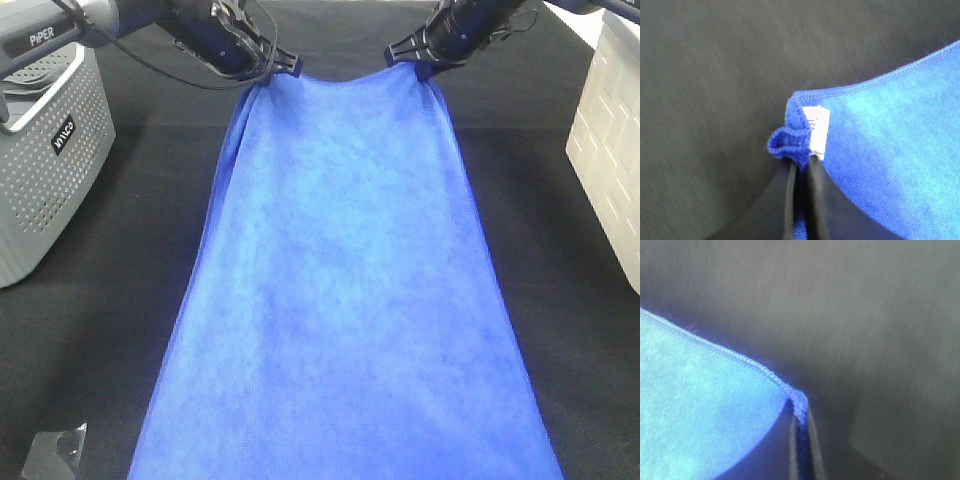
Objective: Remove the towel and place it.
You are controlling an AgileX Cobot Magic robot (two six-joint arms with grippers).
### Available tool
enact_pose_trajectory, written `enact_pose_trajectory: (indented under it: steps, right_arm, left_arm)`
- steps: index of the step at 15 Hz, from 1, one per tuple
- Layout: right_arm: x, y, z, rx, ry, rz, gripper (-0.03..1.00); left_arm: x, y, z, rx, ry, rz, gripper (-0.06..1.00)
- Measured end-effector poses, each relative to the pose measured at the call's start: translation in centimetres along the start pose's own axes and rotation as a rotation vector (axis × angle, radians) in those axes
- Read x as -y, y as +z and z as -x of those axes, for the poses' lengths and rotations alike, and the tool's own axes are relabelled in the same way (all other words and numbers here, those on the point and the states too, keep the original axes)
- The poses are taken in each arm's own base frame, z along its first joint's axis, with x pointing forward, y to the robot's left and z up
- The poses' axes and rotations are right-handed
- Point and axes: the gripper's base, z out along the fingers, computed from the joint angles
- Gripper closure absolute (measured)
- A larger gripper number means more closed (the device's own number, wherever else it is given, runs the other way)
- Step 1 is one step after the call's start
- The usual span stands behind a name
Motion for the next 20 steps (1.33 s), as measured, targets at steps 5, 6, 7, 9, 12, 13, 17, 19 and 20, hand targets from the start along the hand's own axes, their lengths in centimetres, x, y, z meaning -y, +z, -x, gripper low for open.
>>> enact_pose_trajectory:
  steps: [5,6,7,9,12,13,17,19,20]
  right_arm:
    - [0.3,-0.1,1.3,0.147,0.002,-0.035,0.97]
    - [0.3,0.0,1.4,0.168,0.008,-0.036,0.97]
    - [0.4,0.4,1.3,0.181,0.016,-0.036,0.97]
    - [0.5,1.9,0.2,0.157,0.037,-0.028,0.97]
    - [0.4,4.0,-1.4,0.134,0.039,-0.028,0.97]
    - [0.4,4.7,-1.9,0.132,0.038,-0.029,0.97]
    - [0.1,7.5,-4.4,0.096,0.034,-0.026,0.97]
    - [-0.1,8.4,-5.3,0.081,0.029,-0.025,0.97]
    - [-0.1,8.6,-5.4,0.082,0.027,-0.025,0.97]
  left_arm:
    - [-0.5,-0.1,1.2,0.131,0.064,0.057,0.92]
    - [-0.5,-0.1,1.4,0.147,0.074,0.064,0.92]
    - [-0.6,0.0,1.3,0.156,0.080,0.069,0.92]
    - [-0.7,1.3,0.2,0.138,0.091,0.074,0.92]
    - [-0.7,3.3,-1.4,0.138,0.091,0.074,0.92]
    - [-0.7,3.8,-1.9,0.145,0.092,0.075,0.92]
    - [-1.3,6.0,-3.9,0.148,0.087,0.082,0.92]
    - [-1.5,6.9,-4.8,0.162,0.085,0.086,0.92]
    - [-1.5,7.2,-5.1,0.173,0.086,0.087,0.92]
